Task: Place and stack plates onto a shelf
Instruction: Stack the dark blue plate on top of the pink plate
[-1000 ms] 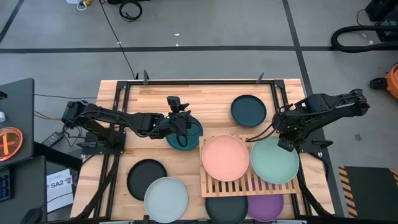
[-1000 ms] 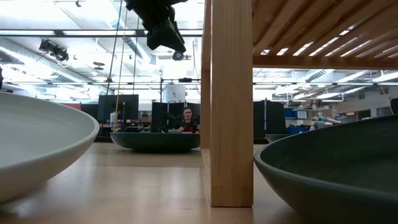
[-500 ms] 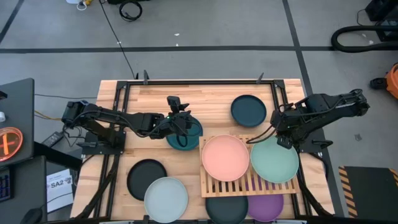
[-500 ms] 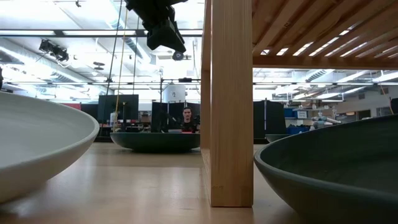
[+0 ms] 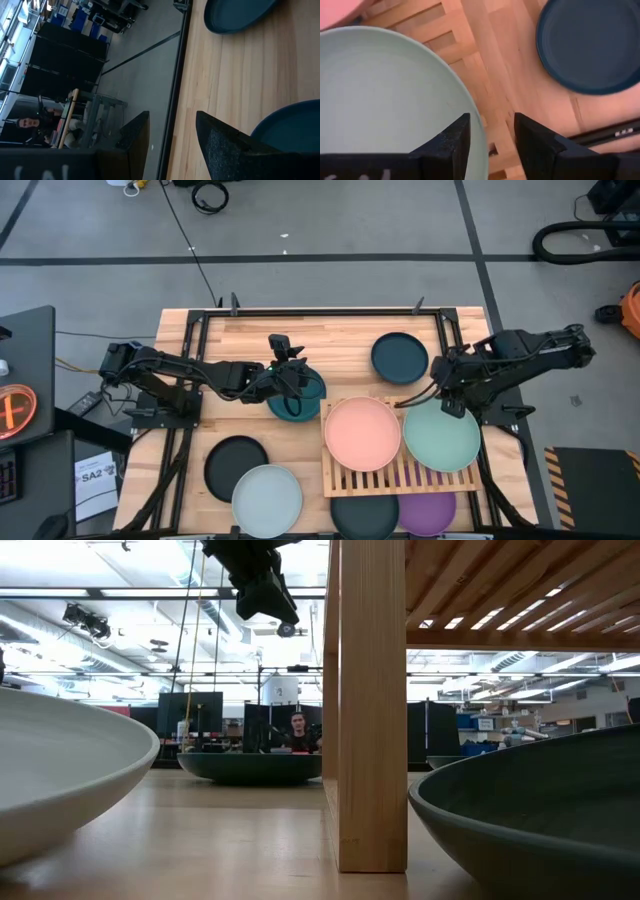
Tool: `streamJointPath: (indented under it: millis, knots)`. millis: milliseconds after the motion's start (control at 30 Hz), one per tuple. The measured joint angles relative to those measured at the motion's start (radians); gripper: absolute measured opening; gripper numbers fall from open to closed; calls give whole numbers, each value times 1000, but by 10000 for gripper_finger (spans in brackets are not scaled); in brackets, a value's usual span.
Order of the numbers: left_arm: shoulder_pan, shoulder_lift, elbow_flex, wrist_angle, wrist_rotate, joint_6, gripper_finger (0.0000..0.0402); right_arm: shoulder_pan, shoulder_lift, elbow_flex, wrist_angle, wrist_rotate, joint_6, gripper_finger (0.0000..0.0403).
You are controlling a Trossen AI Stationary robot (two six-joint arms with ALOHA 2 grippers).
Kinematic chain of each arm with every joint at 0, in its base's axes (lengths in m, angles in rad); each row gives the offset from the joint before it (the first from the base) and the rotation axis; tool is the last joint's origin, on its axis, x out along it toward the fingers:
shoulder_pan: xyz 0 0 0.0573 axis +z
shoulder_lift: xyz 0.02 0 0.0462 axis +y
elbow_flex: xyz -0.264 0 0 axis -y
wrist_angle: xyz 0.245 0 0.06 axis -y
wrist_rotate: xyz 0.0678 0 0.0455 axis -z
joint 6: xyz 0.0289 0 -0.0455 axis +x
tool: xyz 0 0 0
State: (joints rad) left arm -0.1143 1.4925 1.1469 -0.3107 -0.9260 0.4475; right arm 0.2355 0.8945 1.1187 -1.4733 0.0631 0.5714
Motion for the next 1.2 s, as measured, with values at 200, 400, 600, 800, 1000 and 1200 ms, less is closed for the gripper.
streamJointPath:
  millis: [200, 400, 600, 800, 1000, 1200]
  knots:
    - [0, 0, 0, 0, 0, 0, 167, -31, 0, 0, 44, 3, -87, 158]
    - [0, 0, 0, 0, 0, 0, 167, -87, 0, 32, 124, 105, -168, 158]
    - [0, 0, 0, 0, 0, 0, 167, -198, 2, 88, 181, 260, -190, 158]
    - [0, 0, 0, 0, 0, 0, 167, -389, 20, 90, 193, 278, -217, 158]
    - [0, 0, 0, 0, 0, 0, 167, -629, 87, 90, 191, 211, -353, 157]
    - [0, 0, 0, 0, 0, 0, 167, -861, 199, 90, 227, 77, -528, 157]
